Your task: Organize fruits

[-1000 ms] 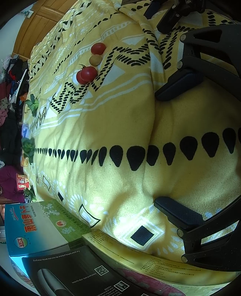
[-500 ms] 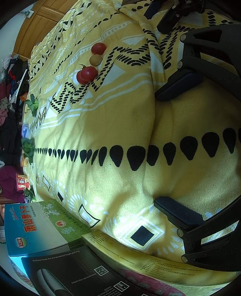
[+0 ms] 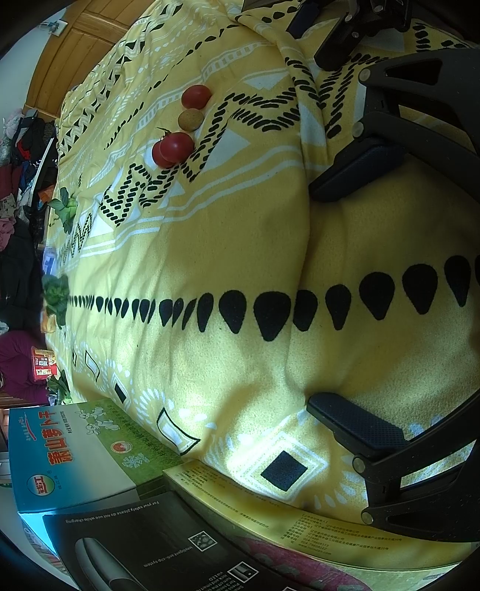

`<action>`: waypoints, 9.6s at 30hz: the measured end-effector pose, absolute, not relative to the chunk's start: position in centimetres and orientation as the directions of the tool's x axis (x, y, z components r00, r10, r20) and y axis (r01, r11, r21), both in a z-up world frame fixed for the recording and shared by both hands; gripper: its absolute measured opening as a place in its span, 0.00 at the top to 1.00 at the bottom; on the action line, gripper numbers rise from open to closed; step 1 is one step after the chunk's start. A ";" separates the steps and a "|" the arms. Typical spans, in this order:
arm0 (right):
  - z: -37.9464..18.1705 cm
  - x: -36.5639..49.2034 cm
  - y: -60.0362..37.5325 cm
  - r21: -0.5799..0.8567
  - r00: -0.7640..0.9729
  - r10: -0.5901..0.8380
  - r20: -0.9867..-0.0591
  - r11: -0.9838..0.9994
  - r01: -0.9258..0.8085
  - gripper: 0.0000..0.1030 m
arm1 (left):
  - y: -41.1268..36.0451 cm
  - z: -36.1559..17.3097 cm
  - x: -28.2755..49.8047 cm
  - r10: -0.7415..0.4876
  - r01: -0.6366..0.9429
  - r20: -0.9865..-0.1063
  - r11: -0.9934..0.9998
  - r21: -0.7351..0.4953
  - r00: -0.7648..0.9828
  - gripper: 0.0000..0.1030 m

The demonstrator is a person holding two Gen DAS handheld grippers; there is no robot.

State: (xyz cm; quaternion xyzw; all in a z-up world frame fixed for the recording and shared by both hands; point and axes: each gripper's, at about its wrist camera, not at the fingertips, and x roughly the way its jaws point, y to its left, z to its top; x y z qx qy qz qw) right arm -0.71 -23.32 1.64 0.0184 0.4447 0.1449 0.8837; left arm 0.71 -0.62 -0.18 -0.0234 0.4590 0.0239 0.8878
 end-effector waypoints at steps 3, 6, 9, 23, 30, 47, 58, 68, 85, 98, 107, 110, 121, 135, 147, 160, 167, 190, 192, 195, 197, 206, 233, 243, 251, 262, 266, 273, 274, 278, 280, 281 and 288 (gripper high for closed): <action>1.6 -0.7 -23.3 0.157 0.561 0.268 -0.783 0.958 -0.240 0.00 | -0.6 -0.1 0.7 0.021 -0.064 -0.816 0.998 -0.020 0.578 0.00; 1.6 -0.7 -23.3 0.157 0.559 0.269 -0.784 0.958 -0.240 0.00 | -0.6 -0.1 0.7 0.021 -0.064 -0.816 0.998 -0.020 0.578 0.00; 1.6 -0.7 -23.2 0.155 0.558 0.267 -0.786 0.958 -0.240 0.00 | -0.6 -0.1 0.6 0.021 -0.064 -0.816 0.998 -0.019 0.577 0.00; 4.6 -0.2 -24.4 0.264 0.523 0.373 -0.766 0.925 -0.274 0.44 | -1.2 5.6 -0.2 -0.094 0.006 -0.765 0.993 -0.117 0.638 0.15; 6.5 5.1 -24.1 0.260 0.555 0.386 -0.737 0.920 -0.295 0.55 | -2.0 8.2 3.3 -0.203 0.087 -0.731 0.977 -0.194 0.651 0.38; 4.2 8.5 -25.0 0.305 0.515 0.419 -0.748 0.906 -0.294 0.71 | -6.3 5.0 8.7 -0.347 0.245 -0.763 0.936 -0.251 0.546 0.44; 4.1 7.6 -26.4 0.361 0.524 0.440 -0.729 0.898 -0.251 0.71 | -8.0 2.5 11.5 -0.390 0.291 -0.789 0.916 -0.278 0.475 0.66; 4.1 7.5 -26.2 0.351 0.527 0.438 -0.729 0.899 -0.261 0.71 | -8.3 2.4 12.1 -0.395 0.289 -0.776 0.914 -0.283 0.491 0.74; 14.1 4.8 -19.6 0.262 0.610 0.465 -0.642 0.880 -0.396 0.71 | 7.1 19.3 0.4 -0.209 0.048 -0.552 0.955 -0.291 0.807 0.74; 23.5 -1.2 2.6 0.209 0.458 0.693 -0.557 0.651 -0.730 0.71 | 31.8 24.4 -14.1 0.210 -0.401 -0.487 0.855 -0.329 0.848 0.74; 23.5 -6.7 17.4 0.207 0.250 0.763 -0.596 0.446 -0.871 0.71 | 38.9 19.8 -18.8 0.303 -0.561 -0.591 0.765 -0.317 0.747 0.74; 22.7 -7.7 20.5 0.234 0.191 0.752 -0.631 0.419 -0.877 0.71 | 40.2 18.4 -19.2 0.298 -0.582 -0.622 0.748 -0.319 0.724 0.74; 19.0 -7.7 24.2 0.274 0.122 0.673 -0.730 0.452 -0.849 0.70 | 40.9 14.9 -18.1 0.249 -0.595 -0.703 0.746 -0.300 0.667 0.74; 19.4 -7.9 23.9 0.281 0.154 0.664 -0.732 0.499 -0.820 0.28 | 41.4 14.5 -18.7 0.306 -0.653 -0.719 0.709 -0.266 0.625 0.28; 25.8 -10.4 12.5 0.178 0.401 0.753 -0.522 0.556 -0.812 0.27 | 35.0 21.3 -18.9 0.347 -0.554 -0.574 0.800 -0.232 0.741 0.28; 16.4 -5.5 -11.3 0.146 0.637 0.432 -0.638 0.881 -0.451 0.38 | 10.6 26.9 -10.7 -0.145 0.051 -0.467 0.977 -0.208 0.873 0.28; 9.8 0.4 -17.8 0.146 0.571 0.326 -0.753 0.930 -0.338 0.62 | 4.5 20.6 -4.0 -0.240 0.108 -0.593 0.962 -0.251 0.769 0.28; 4.5 6.0 -24.5 0.308 0.552 0.400 -0.732 0.917 -0.255 0.80 | -6.4 4.5 11.6 -0.383 0.167 -0.761 0.922 -0.349 0.523 0.41; 4.7 5.5 -25.5 0.334 0.558 0.409 -0.722 0.913 -0.237 0.80 | -7.5 3.6 12.4 -0.389 0.175 -0.767 0.920 -0.351 0.511 0.43; 5.1 5.4 -26.2 0.355 0.566 0.415 -0.713 0.909 -0.220 0.80 | -8.5 2.3 13.6 -0.395 0.159 -0.779 0.917 -0.366 0.487 0.52; 5.3 5.7 -26.2 0.366 0.568 0.422 -0.707 0.905 -0.217 0.80 | -8.8 1.8 14.0 -0.391 0.146 -0.782 0.918 -0.368 0.486 0.53; 4.8 5.9 -26.3 0.387 0.561 0.430 -0.707 0.900 -0.201 0.80 | -9.4 1.1 15.2 -0.354 0.124 -0.789 0.932 -0.340 0.502 0.71; 21.2 -1.1 -8.1 0.240 0.569 0.614 -0.546 0.766 -0.596 0.80 | 21.6 25.7 -8.7 0.074 -0.267 -0.486 0.901 -0.341 0.871 0.71; 24.0 -7.2 10.3 0.197 0.338 0.752 -0.566 0.522 -0.830 0.80 | 36.4 21.5 -18.9 0.278 -0.538 -0.557 0.752 -0.381 0.783 0.71; 20.4 -8.7 21.0 0.244 0.162 0.728 -0.666 0.418 -0.875 0.80 | 40.3 16.8 -20.0 0.254 -0.582 -0.642 0.723 -0.371 0.724 0.71; 17.1 -8.6 25.6 0.269 0.089 0.652 -0.753 0.428 -0.863 0.76 | 42.5 15.0 -19.9 0.230 -0.606 -0.688 0.703 -0.371 0.688 0.64; 18.7 -9.0 24.3 0.237 0.144 0.671 -0.728 0.443 -0.865 0.35 | 42.2 15.9 -20.3 0.271 -0.629 -0.670 0.684 -0.371 0.691 0.40; 25.9 -11.7 13.3 0.130 0.380 0.784 -0.491 0.497 -0.858 0.29 | 34.0 22.8 -19.7 0.290 -0.482 -0.517 0.828 -0.287 0.805 0.40; 26.7 -12.1 10.6 0.106 0.440 0.783 -0.440 0.531 -0.840 0.18 | 31.5 24.2 -19.4 0.260 -0.421 -0.478 0.866 -0.268 0.839 0.40; 27.0 -12.7 -0.4 0.029 0.689 0.653 -0.315 0.732 -0.681 0.00 | 19.3 27.8 -18.1 0.036 -0.109 -0.362 0.977 -0.184 0.932 0.30; 25.2 -11.6 -5.1 0.007 0.758 0.545 -0.357 0.813 -0.582 0.00 | 13.4 27.7 -17.1 -0.109 0.049 -0.351 0.983 -0.175 0.930 0.24; 23.6 -10.7 -7.5 -0.009 0.782 0.479 -0.398 0.851 -0.526 0.00 | 10.8 27.1 -16.5 -0.166 0.111 -0.369 0.980 -0.167 0.915 0.24; 9.6 -4.0 -17.4 -0.022 0.621 0.189 -0.761 0.949 -0.315 0.00 | -0.6 15.8 -8.1 -0.270 0.223 -0.653 0.962 -0.156 0.708 0.24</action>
